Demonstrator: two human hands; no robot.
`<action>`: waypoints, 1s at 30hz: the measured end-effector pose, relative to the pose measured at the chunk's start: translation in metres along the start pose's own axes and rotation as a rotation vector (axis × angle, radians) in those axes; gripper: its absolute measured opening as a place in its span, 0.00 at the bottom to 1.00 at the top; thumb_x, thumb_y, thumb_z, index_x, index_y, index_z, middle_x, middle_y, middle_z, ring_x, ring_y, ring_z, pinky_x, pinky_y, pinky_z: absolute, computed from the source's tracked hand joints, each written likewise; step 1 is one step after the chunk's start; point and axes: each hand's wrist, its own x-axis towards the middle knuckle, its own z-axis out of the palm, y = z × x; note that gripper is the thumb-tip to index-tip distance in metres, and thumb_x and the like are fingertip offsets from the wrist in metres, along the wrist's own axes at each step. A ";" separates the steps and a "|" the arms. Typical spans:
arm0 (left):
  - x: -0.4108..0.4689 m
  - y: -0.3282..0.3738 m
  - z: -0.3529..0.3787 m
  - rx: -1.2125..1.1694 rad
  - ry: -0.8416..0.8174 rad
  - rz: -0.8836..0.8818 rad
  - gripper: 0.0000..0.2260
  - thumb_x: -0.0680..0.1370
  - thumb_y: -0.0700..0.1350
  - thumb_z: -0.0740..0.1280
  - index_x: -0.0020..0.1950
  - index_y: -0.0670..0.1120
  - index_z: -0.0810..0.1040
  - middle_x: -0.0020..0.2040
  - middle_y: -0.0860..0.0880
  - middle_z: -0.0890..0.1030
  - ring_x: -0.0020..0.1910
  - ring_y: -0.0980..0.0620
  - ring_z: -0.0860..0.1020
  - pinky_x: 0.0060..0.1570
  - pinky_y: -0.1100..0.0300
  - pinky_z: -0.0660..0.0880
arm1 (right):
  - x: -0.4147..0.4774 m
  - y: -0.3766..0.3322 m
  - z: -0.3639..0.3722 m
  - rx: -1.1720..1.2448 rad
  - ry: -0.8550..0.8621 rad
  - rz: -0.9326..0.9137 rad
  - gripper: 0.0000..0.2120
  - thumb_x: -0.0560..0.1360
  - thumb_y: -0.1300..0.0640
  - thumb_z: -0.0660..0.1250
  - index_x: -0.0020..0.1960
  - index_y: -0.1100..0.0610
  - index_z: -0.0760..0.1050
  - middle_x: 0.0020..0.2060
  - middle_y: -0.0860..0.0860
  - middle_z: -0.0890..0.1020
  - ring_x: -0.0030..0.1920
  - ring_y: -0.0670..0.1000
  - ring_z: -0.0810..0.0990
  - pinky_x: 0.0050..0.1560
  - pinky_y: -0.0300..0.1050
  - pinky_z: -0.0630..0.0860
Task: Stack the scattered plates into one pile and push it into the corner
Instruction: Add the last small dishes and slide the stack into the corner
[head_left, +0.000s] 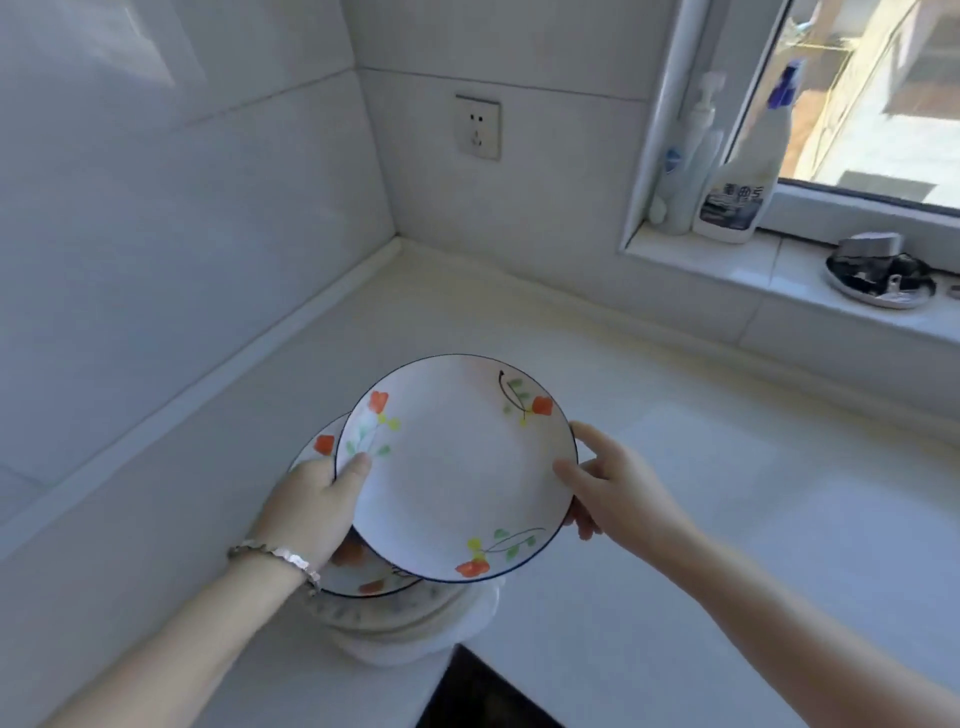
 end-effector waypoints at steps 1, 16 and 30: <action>0.004 -0.011 -0.008 0.006 -0.025 -0.013 0.20 0.79 0.50 0.58 0.37 0.36 0.76 0.28 0.40 0.77 0.30 0.41 0.79 0.33 0.57 0.70 | 0.007 -0.005 0.011 -0.032 -0.008 0.003 0.16 0.77 0.58 0.56 0.63 0.46 0.69 0.23 0.48 0.79 0.23 0.47 0.74 0.30 0.40 0.73; 0.028 -0.068 -0.023 0.508 -0.089 -0.159 0.23 0.78 0.57 0.55 0.28 0.46 0.61 0.26 0.49 0.66 0.26 0.48 0.66 0.27 0.61 0.58 | 0.043 -0.008 0.074 -0.548 -0.060 0.019 0.13 0.75 0.56 0.53 0.58 0.54 0.70 0.37 0.54 0.80 0.42 0.59 0.79 0.36 0.45 0.73; 0.022 -0.133 0.006 -0.768 -0.064 -0.665 0.38 0.65 0.72 0.59 0.69 0.51 0.66 0.67 0.47 0.71 0.67 0.44 0.69 0.55 0.47 0.68 | 0.044 0.058 0.077 0.559 -0.053 0.461 0.52 0.56 0.25 0.64 0.73 0.50 0.60 0.68 0.54 0.67 0.68 0.55 0.67 0.68 0.53 0.65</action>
